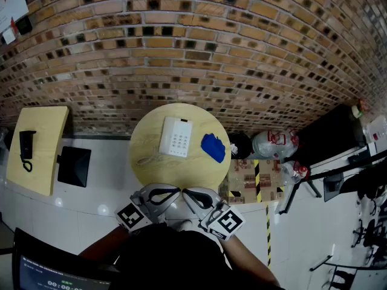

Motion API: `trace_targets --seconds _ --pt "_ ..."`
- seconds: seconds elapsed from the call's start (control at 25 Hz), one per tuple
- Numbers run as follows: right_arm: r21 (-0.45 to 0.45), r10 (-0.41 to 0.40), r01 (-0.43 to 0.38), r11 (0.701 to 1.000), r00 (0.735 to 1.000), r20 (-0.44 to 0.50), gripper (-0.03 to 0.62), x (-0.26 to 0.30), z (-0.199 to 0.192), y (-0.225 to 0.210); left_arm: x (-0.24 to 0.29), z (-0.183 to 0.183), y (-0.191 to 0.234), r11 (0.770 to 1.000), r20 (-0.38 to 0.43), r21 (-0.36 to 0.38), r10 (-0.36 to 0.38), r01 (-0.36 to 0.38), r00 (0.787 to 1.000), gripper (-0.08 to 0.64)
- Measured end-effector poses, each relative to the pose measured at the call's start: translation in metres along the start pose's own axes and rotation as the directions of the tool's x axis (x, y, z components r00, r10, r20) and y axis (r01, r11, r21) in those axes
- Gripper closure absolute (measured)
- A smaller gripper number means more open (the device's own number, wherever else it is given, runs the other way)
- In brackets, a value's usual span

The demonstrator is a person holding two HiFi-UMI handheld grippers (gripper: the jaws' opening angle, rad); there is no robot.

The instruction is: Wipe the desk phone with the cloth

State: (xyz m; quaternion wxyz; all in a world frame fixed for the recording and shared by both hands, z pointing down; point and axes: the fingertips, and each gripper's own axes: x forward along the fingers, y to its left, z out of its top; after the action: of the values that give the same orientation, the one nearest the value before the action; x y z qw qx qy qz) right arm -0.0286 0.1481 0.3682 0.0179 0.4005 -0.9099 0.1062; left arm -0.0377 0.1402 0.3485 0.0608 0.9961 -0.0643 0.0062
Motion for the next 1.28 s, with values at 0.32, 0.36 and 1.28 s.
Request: trace_targets --seconds 0.32,0.36,1.28 --pt "0.021 -0.066 0.066 0.998 0.997 -0.027 0.586 0.025 -0.016 -0.032 0.002 -0.013 0.038 1.000 -0.001 -0.016 -0.026 0.026 1.000 0.558" --pt "0.020 -0.077 0.078 0.997 0.997 -0.028 0.586 0.028 -0.018 -0.037 0.003 -0.015 0.042 0.999 -0.001 -0.011 -0.033 0.033 0.999 0.558" --pt "0.026 -0.270 0.328 0.944 0.818 -0.508 0.359 0.016 -0.219 -0.335 0.121 -0.050 0.125 0.995 -0.060 -0.058 0.078 -0.082 0.995 0.552"
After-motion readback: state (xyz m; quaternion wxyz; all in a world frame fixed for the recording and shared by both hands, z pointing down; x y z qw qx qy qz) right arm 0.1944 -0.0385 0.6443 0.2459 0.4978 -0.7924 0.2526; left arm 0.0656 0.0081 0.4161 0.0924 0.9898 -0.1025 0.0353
